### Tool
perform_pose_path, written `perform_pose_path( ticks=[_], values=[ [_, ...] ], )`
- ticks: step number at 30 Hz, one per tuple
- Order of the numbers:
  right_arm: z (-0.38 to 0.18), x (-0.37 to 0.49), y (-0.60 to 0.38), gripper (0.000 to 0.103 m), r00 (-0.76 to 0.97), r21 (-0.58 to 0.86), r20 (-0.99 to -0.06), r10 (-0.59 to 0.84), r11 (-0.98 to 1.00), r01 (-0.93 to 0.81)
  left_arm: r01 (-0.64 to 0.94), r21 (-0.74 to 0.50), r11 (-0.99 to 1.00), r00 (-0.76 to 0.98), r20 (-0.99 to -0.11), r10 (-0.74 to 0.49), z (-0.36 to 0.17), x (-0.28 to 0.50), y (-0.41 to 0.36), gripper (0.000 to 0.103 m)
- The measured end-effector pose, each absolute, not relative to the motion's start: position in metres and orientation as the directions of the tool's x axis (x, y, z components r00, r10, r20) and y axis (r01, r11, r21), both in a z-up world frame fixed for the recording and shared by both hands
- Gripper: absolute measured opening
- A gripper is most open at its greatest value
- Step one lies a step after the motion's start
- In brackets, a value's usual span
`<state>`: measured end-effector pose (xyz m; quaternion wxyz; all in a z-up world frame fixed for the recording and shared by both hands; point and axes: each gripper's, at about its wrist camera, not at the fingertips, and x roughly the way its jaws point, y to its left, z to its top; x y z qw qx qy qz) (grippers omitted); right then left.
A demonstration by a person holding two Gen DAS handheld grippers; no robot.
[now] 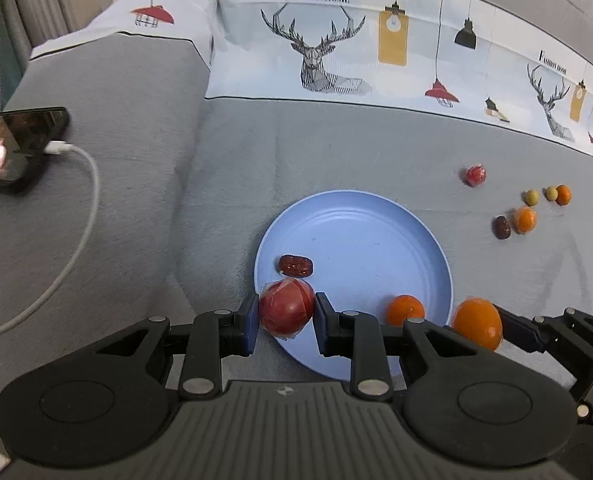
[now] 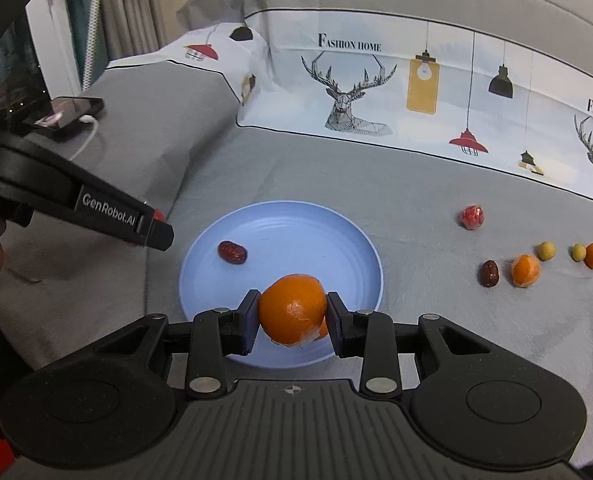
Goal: Organize fruits
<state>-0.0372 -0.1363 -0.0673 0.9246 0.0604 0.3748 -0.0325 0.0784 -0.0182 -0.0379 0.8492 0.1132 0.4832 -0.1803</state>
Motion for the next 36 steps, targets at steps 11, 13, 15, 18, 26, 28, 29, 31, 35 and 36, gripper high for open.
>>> perform_pose_path(
  ticks=[11, 13, 15, 18, 26, 28, 29, 31, 35, 36],
  values=[
    [-0.090, -0.008, -0.148, 0.036, 0.694, 0.076, -0.720, -0.016, 0.992, 0.102, 0.439, 0.039, 0.898, 0.446, -0.877, -0.180, -0.067, 0.108, -0.042, 0.031],
    [-0.093, -0.002, -0.149, 0.036, 0.693, 0.070, -0.721, -0.017, 0.993, 0.098, 0.442, 0.046, 0.896, 0.445, -0.878, -0.174, -0.071, 0.112, -0.047, 0.031],
    [-0.097, 0.003, -0.151, 0.036, 0.689, 0.069, -0.725, -0.015, 0.993, 0.095, 0.445, 0.053, 0.894, 0.443, -0.880, -0.168, -0.075, 0.117, -0.050, 0.031],
    [-0.102, 0.011, -0.153, 0.037, 0.682, 0.071, -0.731, -0.014, 0.993, 0.096, 0.451, 0.070, 0.890, 0.445, -0.882, -0.156, -0.082, 0.123, -0.055, 0.032],
    [-0.104, 0.026, -0.158, 0.078, 0.680, 0.045, -0.733, -0.028, 0.995, 0.090, 0.440, 0.100, 0.893, 0.544, -0.821, -0.176, -0.081, 0.122, -0.053, 0.102],
    [-0.099, 0.021, -0.159, 0.087, 0.692, 0.030, -0.721, -0.051, 0.994, 0.105, 0.465, 0.109, 0.878, 0.539, -0.822, -0.183, -0.076, 0.117, -0.053, 0.102],
    [-0.097, 0.018, -0.159, 0.092, 0.689, 0.028, -0.723, -0.055, 0.994, 0.108, 0.475, 0.115, 0.873, 0.529, -0.830, -0.179, -0.075, 0.114, -0.052, 0.102],
    [-0.093, 0.009, -0.159, 0.098, 0.682, 0.037, -0.730, -0.053, 0.992, 0.118, 0.480, 0.140, 0.866, 0.526, -0.836, -0.156, -0.073, 0.103, -0.049, 0.102],
    [-0.088, -0.017, -0.153, 0.099, 0.664, 0.056, -0.747, -0.044, 0.990, 0.129, 0.488, 0.161, 0.858, 0.523, -0.841, -0.140, -0.067, 0.078, -0.037, 0.102],
    [-0.087, -0.024, -0.152, 0.099, 0.661, 0.060, -0.749, -0.045, 0.989, 0.135, 0.487, 0.159, 0.859, 0.522, -0.841, -0.141, -0.065, 0.071, -0.034, 0.102]
  ],
)
